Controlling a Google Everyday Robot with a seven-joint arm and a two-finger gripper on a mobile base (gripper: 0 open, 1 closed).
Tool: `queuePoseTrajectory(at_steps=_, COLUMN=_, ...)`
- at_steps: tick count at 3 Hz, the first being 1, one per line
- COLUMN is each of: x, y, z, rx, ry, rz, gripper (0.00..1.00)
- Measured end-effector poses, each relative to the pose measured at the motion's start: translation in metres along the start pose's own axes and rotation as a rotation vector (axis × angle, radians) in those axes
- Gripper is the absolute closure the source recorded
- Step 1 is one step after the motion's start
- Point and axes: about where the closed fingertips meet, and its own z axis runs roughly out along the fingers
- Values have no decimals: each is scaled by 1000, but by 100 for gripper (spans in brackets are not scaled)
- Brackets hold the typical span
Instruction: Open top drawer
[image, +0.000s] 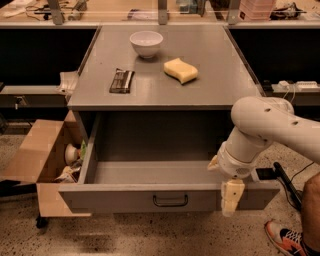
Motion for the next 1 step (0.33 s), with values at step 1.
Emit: queuePoseTrajectory(at_steps=1, x=-20, y=22, z=-42, rx=66, ry=-41, rz=-62, gripper=0)
